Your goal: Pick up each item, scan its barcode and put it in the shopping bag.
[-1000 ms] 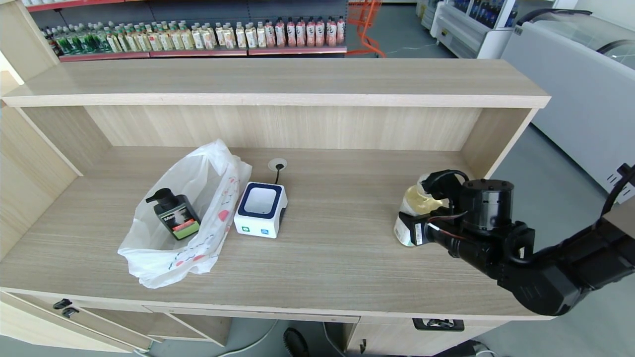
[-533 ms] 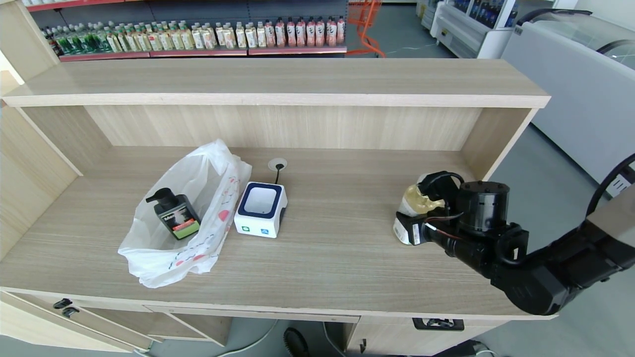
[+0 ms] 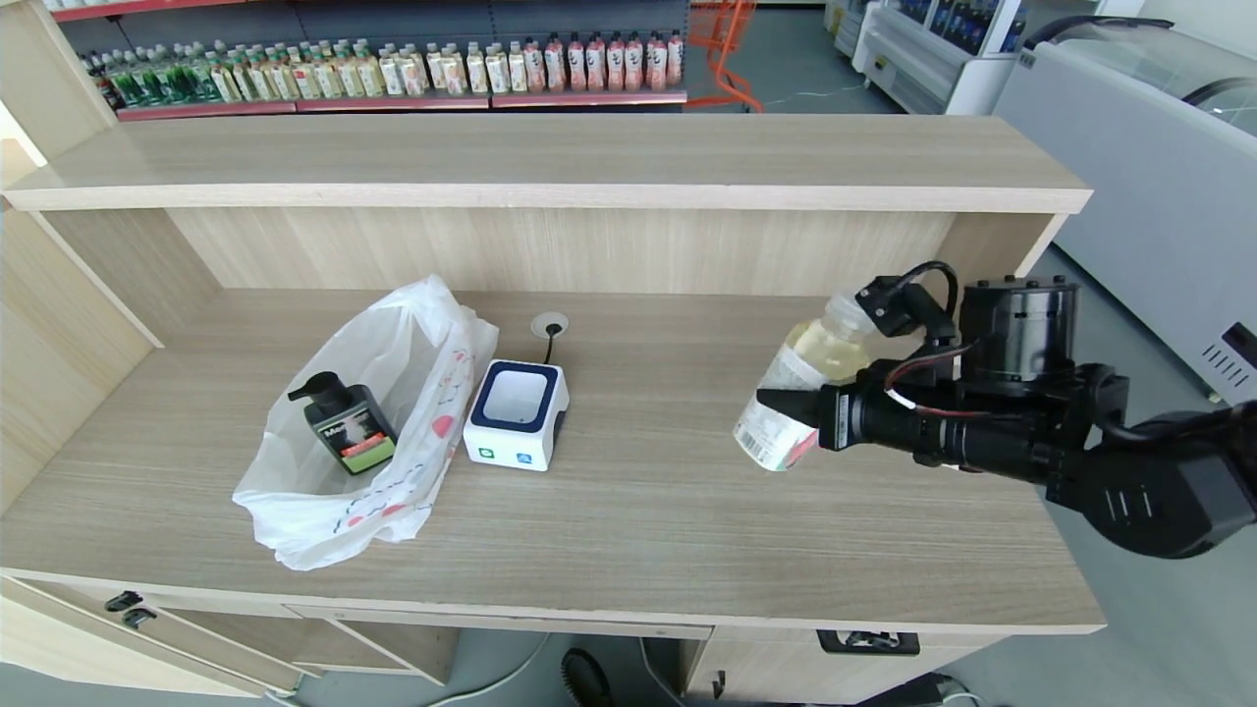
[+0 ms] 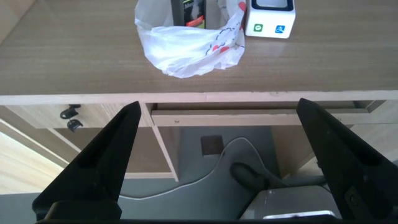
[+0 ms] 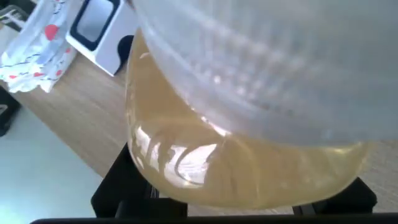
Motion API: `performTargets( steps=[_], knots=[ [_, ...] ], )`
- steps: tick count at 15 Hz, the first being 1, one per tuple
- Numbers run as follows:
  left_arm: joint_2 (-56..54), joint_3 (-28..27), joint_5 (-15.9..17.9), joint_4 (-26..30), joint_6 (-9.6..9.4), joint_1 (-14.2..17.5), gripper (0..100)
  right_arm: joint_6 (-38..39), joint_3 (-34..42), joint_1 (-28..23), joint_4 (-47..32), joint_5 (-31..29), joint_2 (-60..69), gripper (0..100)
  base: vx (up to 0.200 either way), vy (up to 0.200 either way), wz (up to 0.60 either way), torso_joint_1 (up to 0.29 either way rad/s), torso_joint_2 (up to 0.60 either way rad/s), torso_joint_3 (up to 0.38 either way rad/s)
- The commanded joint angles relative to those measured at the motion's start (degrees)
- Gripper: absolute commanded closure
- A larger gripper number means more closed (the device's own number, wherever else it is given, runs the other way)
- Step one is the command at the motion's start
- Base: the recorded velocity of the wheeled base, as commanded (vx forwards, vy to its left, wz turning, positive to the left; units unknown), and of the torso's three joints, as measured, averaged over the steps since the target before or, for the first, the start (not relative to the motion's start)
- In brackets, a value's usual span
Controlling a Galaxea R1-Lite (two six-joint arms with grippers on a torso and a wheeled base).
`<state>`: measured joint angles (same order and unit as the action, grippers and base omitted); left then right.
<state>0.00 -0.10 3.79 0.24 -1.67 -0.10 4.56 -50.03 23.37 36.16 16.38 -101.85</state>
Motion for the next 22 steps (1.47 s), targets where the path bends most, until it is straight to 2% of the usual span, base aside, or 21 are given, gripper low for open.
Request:
performTargets(
  steps=[1, 3, 4, 6, 10, 12, 19, 22],
  knots=[
    [0.0, 0.01, -0.01, 0.02, 0.0, 0.01, 0, 1.59, 3.18, -2.19, -1.53, 14.11, 7.28, 100, 0.0, 0.0, 0.0, 0.0, 0.0, 0.0],
    [0.09, 0.01, -0.01, 0.02, 0.0, 0.01, 0, 2.65, 3.27, -2.19, -1.7, 23.34, 7.9, 100, 0.0, 0.0, 0.0, 0.0, 0.0, 0.0],
    [0.09, 0.01, -0.01, 0.02, 0.0, 0.01, 0, 4.49, 3.1, -1.4, -1.7, 25.28, 8.34, 100, 0.0, 0.0, 0.0, 0.0, 0.0, 0.0],
    [0.09, 0.01, -0.01, 0.02, 0.0, 0.01, 0, 7.31, 3.18, 1.77, -2.93, 25.98, 10.09, 100, 0.0, 0.0, 0.0, 0.0, 0.0, 0.0],
    [0.0, 0.01, -0.01, 0.02, 0.0, 0.01, 0, 7.48, 3.36, 5.46, -8.3, 28.35, 13.52, 100, 0.0, 0.0, 0.0, 0.0, 0.0, 0.0],
    [0.09, 0.01, -0.01, 0.02, 0.0, 0.01, 0, 7.39, 3.36, 6.43, -10.76, 30.11, 15.02, 100, 0.0, 0.0, 0.0, 0.0, 0.0, 0.0],
    [0.09, 0.01, -0.01, 0.02, 0.0, 0.01, 0, 7.39, 4.06, 10.38, -13.39, 30.02, 16.6, 100, 0.0, 0.0, 0.0, 0.0, 0.0, 0.0],
    [0.0, 0.01, -0.01, 0.02, 0.0, 0.01, 0, 7.39, 3.89, 10.38, -13.57, 30.02, 16.77, 100, 0.0, 0.0, 0.0, 0.0, 0.0, 0.0]
  ],
)
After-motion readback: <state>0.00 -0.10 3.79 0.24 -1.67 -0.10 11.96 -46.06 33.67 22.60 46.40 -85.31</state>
